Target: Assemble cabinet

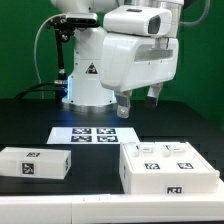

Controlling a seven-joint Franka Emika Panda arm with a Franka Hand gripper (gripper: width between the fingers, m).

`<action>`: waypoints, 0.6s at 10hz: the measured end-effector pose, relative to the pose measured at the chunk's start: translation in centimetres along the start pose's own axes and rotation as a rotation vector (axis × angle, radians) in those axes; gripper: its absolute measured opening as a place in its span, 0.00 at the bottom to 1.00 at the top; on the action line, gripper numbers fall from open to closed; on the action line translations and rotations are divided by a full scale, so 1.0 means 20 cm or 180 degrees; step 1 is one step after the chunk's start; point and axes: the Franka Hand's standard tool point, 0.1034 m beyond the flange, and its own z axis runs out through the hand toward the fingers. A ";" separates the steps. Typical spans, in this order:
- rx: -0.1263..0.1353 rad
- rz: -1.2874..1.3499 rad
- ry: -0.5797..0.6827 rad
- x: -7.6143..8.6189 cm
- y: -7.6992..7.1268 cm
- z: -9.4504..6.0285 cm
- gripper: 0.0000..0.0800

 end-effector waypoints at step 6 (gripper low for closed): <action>0.0031 0.2033 0.0441 0.01 -0.21 0.12 1.00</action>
Offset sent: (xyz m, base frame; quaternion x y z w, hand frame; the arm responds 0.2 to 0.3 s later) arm -0.0170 0.0062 -0.0154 -0.0934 0.1200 0.2397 0.9589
